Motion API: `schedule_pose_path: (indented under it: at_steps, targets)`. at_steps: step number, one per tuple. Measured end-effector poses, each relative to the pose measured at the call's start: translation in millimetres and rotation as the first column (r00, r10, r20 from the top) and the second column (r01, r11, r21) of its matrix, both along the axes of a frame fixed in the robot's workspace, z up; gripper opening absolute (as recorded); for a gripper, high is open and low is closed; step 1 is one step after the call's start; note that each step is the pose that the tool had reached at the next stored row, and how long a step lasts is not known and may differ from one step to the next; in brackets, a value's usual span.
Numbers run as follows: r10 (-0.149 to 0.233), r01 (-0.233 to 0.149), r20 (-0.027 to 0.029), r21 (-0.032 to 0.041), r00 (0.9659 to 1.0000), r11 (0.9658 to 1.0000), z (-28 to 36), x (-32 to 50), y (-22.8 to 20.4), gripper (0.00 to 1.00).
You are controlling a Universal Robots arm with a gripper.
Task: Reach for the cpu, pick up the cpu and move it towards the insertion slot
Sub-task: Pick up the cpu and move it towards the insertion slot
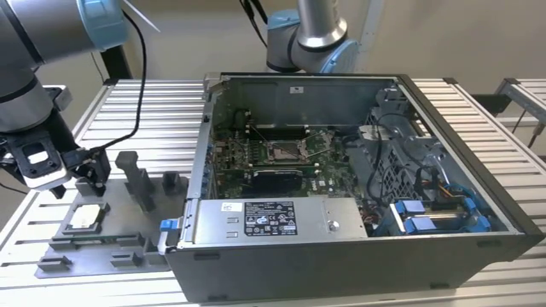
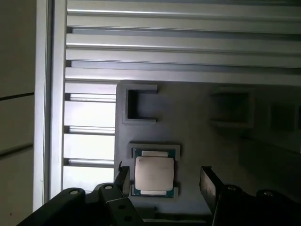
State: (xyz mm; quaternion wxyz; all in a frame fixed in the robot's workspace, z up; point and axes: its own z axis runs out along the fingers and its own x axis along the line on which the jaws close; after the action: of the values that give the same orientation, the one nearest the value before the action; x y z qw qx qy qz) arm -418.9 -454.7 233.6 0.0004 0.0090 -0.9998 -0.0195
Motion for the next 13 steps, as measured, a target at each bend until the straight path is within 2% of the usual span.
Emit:
schedule_pose_path:
  at_steps: [7,13]
  targets:
    - [0.0,0.0,0.0,0.0,1.0,1.0,-9.9,-4.0,-5.0,1.0]
    - [0.0,0.0,0.0,0.0,1.0,1.0,-19.4,-6.4,-7.1,1.0]
